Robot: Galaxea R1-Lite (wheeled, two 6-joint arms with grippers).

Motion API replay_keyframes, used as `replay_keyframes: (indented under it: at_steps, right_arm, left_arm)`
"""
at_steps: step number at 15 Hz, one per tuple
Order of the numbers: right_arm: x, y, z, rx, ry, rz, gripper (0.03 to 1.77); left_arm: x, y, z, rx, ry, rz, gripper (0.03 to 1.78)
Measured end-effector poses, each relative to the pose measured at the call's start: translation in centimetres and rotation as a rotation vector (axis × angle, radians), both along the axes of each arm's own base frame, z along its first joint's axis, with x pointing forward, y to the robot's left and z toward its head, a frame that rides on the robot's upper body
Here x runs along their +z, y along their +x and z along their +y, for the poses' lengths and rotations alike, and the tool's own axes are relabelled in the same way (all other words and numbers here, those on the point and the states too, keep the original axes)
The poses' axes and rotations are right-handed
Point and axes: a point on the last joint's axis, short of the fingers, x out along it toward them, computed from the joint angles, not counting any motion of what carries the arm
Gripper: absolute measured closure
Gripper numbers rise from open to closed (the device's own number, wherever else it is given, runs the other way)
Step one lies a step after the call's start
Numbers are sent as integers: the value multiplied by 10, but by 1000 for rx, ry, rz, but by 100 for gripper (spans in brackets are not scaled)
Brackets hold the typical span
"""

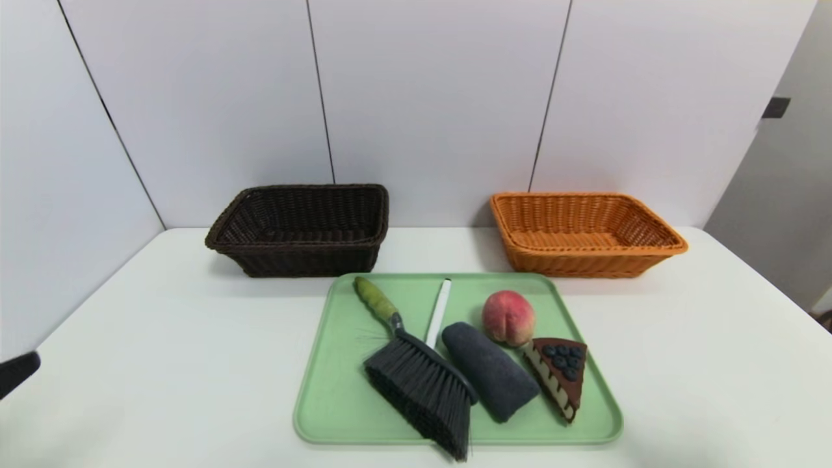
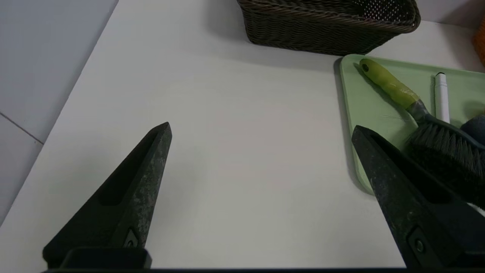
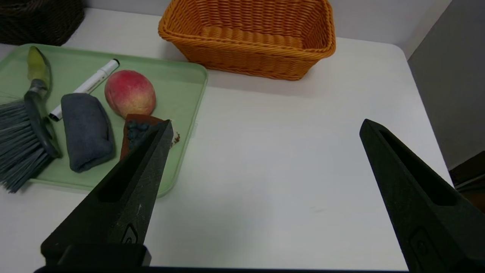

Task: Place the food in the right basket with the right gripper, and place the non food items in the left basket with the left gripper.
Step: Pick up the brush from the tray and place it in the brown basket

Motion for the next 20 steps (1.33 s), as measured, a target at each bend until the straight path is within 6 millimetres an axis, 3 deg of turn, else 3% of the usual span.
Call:
replay_keyframes:
  at_steps: [2, 5, 9, 11, 14, 20]
  right_arm:
    - [13, 28, 1, 25, 6, 43, 10]
    - [21, 61, 1, 53, -7, 106, 10]
    - [18, 85, 1, 75, -57, 176, 10]
    - [19, 96, 1, 77, -56, 194, 10]
    - [18, 119, 1, 81, -51, 233, 10]
    - [13, 161, 12, 135, -12, 299, 10]
  left_arm:
    - [18, 25, 0, -23, -8, 26, 12]
    - [29, 61, -1, -93, -27, 87, 12]
    - [31, 108, -4, -151, -35, 180, 12]
    - [27, 122, -11, -194, -34, 225, 12]
    - [24, 135, -30, -240, -40, 294, 12]
    - [26, 178, -86, -226, -79, 438, 12]
